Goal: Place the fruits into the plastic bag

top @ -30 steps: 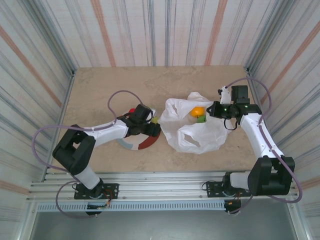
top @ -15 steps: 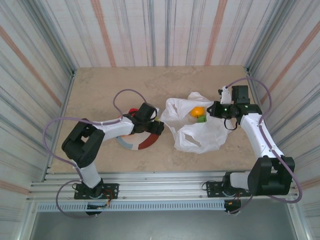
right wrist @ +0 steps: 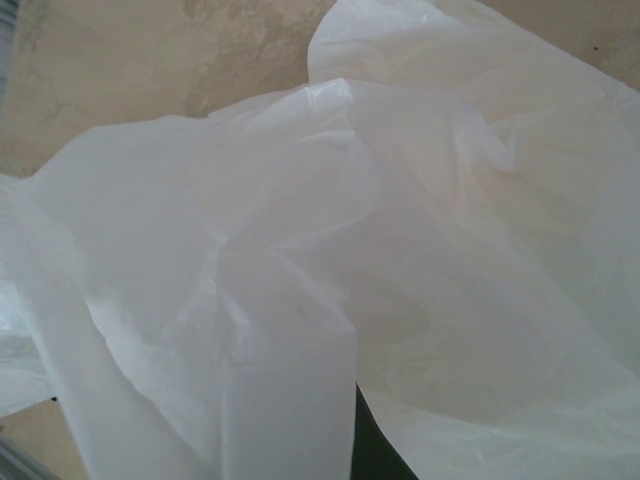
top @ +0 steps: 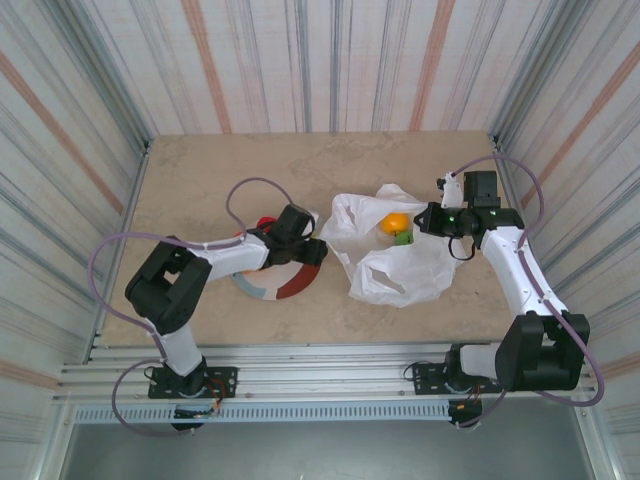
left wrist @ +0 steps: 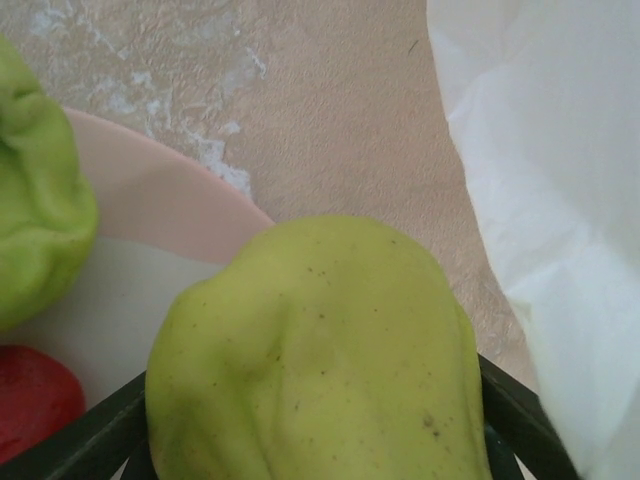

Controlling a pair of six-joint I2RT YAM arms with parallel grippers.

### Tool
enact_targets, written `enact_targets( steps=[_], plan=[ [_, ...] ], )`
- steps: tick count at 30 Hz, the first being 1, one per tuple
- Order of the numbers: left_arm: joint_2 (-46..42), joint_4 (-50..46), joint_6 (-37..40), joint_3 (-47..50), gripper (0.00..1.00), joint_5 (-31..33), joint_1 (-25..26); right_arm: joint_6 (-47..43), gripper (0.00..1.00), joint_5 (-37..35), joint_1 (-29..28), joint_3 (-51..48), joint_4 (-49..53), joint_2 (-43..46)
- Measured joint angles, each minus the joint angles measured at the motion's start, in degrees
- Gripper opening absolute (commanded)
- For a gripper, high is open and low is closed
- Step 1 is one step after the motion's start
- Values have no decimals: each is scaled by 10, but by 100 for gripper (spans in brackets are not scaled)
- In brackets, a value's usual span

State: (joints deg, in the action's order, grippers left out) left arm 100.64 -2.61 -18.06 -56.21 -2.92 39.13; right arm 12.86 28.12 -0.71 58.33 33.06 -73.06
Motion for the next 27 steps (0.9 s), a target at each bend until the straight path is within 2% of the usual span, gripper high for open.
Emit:
enact_targets(
  steps=[6,12,17,21,27],
  plan=[
    [-75,-1,-4,70,69,6,0,0,0,0,0,0,0,0],
    [-255,-22,-8,165,68,10,0,0,0,1,0,0,0,0],
    [-377,5,-12,192,67,-24,12,0,0,3,0,0,-1,0],
    [-360,40,-11,173,66,-50,58,0,0,3,-1,0,-3,-1],
    [-221,60,-1,90,65,-66,116,0,0,3,-4,0,-5,-1]
  ],
)
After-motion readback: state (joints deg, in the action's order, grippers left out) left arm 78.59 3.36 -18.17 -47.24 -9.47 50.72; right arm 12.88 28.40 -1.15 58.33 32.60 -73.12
